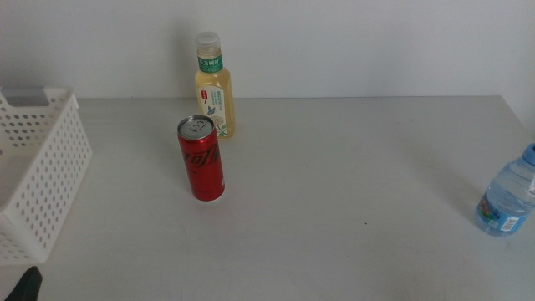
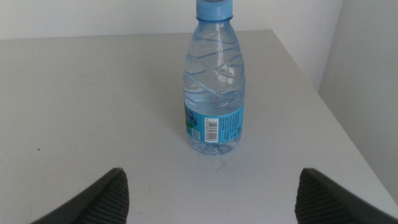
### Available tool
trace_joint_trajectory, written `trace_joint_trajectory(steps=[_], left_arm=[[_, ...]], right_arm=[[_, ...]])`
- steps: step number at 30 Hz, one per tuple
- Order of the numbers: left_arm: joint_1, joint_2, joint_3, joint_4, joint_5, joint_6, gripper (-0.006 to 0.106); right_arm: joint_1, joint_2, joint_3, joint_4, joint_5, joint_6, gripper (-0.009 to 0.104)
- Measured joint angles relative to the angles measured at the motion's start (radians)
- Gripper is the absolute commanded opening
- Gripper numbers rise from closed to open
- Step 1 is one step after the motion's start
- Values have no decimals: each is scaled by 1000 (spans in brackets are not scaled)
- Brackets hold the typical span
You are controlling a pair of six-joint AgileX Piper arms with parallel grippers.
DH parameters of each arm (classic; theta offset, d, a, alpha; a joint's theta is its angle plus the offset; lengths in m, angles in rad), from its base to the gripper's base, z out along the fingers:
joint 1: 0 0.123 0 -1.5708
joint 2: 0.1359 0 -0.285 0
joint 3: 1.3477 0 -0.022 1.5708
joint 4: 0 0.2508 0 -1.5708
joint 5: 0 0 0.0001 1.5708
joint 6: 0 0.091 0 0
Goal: Use arms to grab the bottles and put them into the dustbin to the left of the table.
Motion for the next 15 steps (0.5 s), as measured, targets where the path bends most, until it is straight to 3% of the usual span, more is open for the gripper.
trace_joint_trajectory(steps=[7, 15], left_arm=[[-52, 70, 0, -4, -135, 0, 93], [-271, 477, 0, -4, -527, 0, 93]], right_arm=[[0, 0, 0, 0, 0, 0, 75], [0, 0, 0, 0, 0, 0, 75]])
